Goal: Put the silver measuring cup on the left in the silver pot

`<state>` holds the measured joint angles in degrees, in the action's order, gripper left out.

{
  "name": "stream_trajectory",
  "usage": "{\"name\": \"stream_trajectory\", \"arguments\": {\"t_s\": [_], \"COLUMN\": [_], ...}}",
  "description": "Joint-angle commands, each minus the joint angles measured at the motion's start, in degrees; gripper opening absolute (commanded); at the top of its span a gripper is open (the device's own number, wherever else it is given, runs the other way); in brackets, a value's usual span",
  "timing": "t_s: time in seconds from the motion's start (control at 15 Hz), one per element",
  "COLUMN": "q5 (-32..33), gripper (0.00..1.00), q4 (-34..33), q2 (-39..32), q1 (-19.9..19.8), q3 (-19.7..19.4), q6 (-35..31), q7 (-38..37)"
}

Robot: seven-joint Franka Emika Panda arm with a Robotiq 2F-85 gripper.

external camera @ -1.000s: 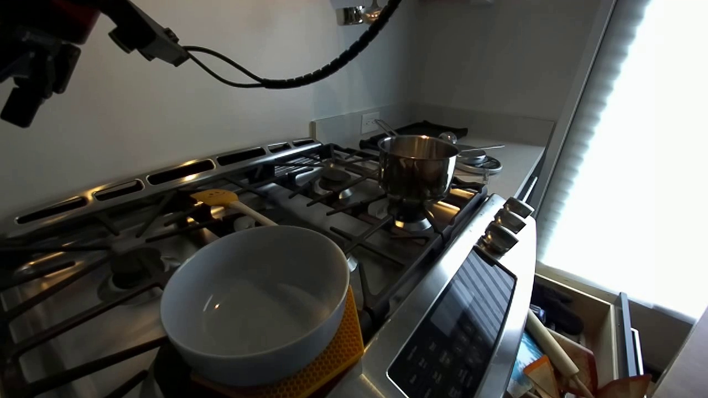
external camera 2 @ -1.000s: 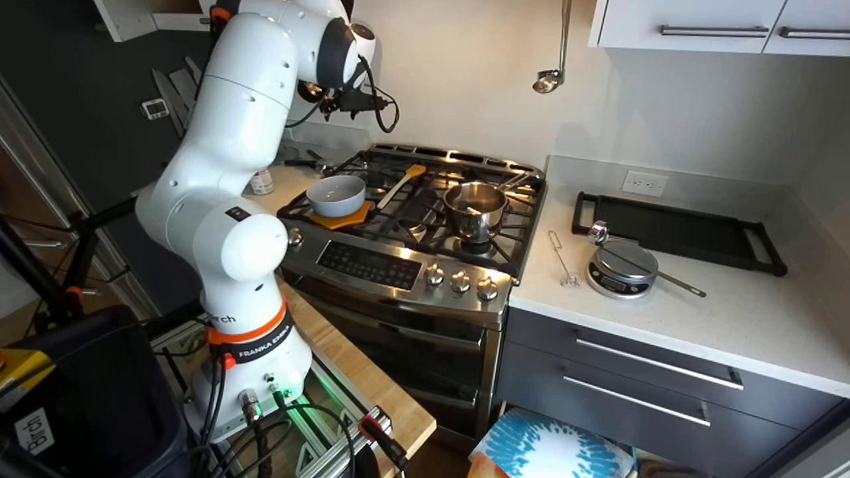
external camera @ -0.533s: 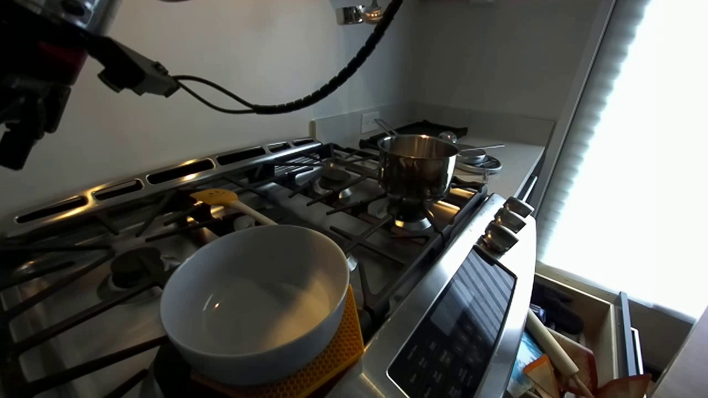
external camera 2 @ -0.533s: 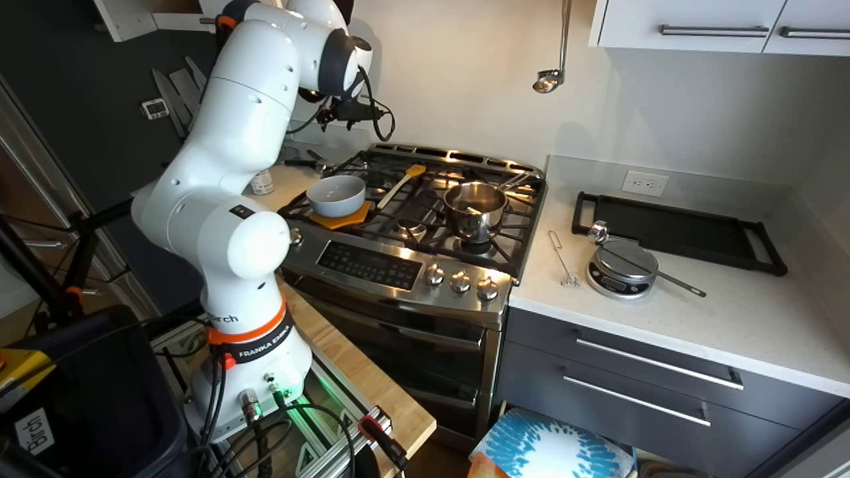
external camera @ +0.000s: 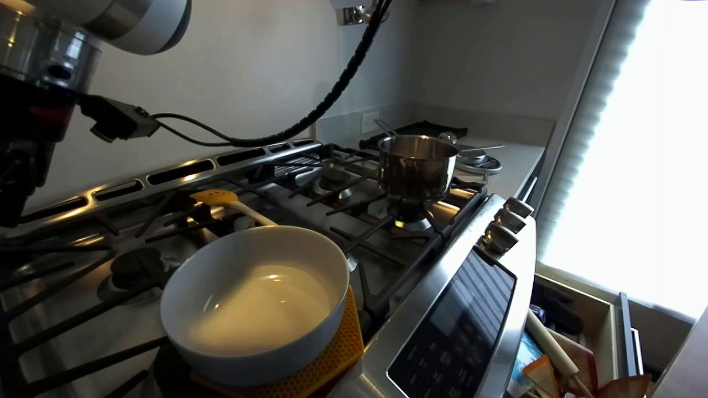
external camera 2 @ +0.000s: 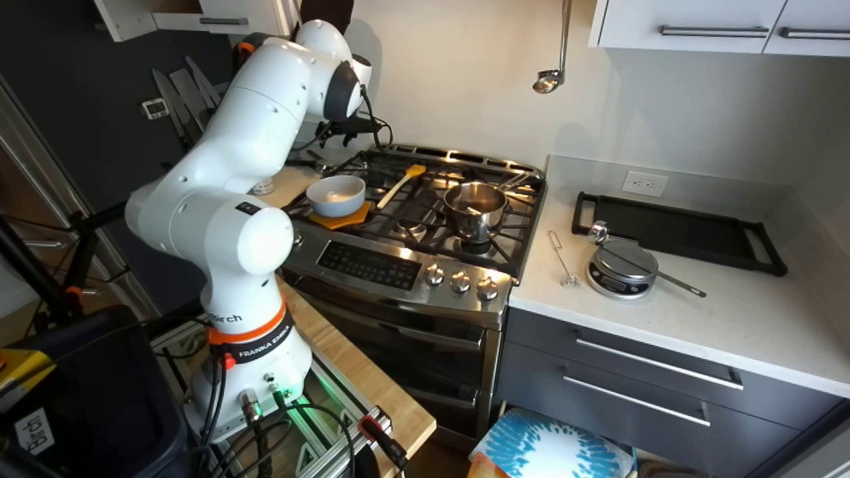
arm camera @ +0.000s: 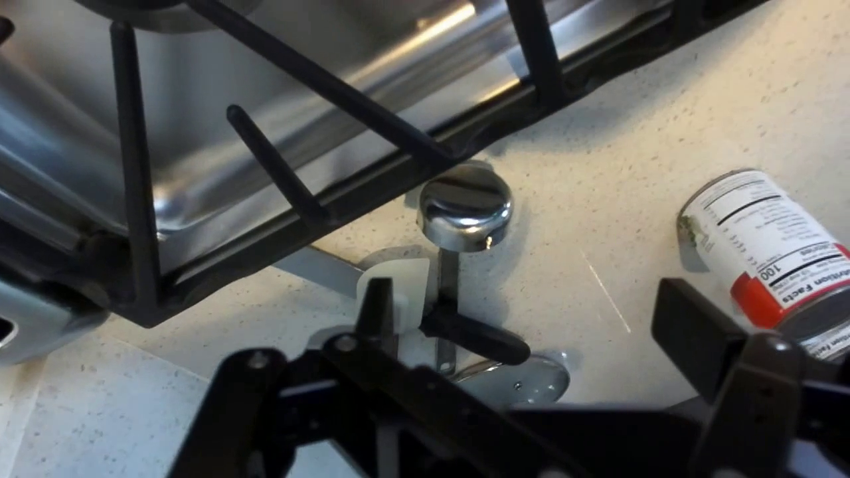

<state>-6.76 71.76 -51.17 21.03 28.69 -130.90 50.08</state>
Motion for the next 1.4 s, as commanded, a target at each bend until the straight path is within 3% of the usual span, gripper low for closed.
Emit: {"name": "stream_trajectory", "arguments": {"t_s": [0.0,0.07,0.13,0.33,0.4,0.67,1.33], "q5": [0.81,-0.91,0.06,-0.39,1.17,4.95,6.36], "gripper": [1.0,1.0,1.0,1.0,1.0,1.0,1.0], "q4": [-12.01,-13.18,-7.07,-10.55,-11.27,-18.23,-28.14], "q2": [-7.01,-7.81,-4.05,-6.15,-6.22,-10.99,-18.3], "q1": [2.88,2.03,1.32,1.66,3.2,7.77,12.62], "q3": [-1.04,0.59,-0.27,0.27,-2.15,-6.82,-7.1], "q6": [8.19,8.59,5.64,6.91,5.96,7.38,12.84], "q7": [1.7,4.21,1.42,2.91,-0.95,-4.34,-0.13]}}
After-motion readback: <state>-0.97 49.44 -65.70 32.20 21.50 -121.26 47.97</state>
